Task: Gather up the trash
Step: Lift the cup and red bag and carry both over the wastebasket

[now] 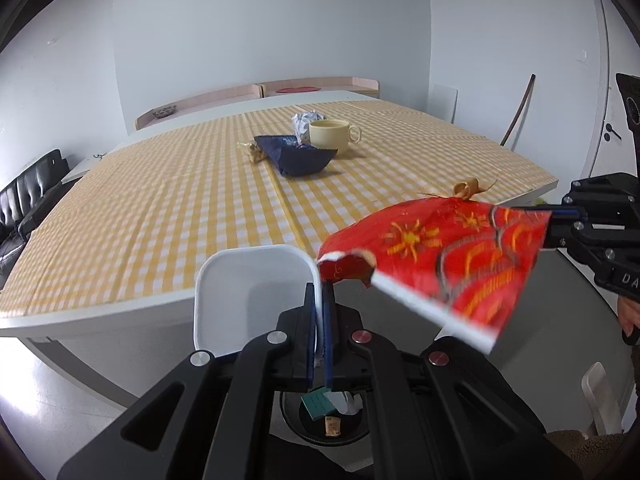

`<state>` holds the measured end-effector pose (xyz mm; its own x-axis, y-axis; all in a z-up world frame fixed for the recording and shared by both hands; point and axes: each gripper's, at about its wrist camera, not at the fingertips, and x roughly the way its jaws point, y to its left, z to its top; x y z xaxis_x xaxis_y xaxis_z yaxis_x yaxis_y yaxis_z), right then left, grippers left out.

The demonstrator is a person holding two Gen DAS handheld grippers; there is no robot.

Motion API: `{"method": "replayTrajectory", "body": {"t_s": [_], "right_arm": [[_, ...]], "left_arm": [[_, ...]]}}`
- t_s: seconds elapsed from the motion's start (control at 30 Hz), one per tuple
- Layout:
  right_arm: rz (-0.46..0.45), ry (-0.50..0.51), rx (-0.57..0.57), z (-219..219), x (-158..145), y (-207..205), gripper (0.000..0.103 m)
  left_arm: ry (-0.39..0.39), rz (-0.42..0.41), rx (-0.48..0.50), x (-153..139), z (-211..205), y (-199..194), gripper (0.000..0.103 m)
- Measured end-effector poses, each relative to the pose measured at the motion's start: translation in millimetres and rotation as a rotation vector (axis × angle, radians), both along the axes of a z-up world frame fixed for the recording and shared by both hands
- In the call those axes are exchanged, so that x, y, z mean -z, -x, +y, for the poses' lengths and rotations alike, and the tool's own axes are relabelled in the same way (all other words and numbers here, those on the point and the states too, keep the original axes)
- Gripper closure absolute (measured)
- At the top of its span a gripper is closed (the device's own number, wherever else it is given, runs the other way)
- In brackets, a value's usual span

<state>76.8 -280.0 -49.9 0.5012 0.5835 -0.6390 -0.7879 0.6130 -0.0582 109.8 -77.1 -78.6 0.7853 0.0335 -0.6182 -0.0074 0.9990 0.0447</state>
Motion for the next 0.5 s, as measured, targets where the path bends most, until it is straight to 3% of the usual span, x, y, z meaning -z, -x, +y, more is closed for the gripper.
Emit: {"method": "replayTrajectory", "body": {"t_s": [0.17,0.5], "right_arm": [[0.031,-0.014,-0.001,-3,14,4,0.097],[0.056,-0.031,-0.031,-4,24,30,0.097]], "left_arm": [[0.039,0.032,0.01,17,3,4,0.099],[0.037,0.062,0.021,32,1,15,0.099]]}}
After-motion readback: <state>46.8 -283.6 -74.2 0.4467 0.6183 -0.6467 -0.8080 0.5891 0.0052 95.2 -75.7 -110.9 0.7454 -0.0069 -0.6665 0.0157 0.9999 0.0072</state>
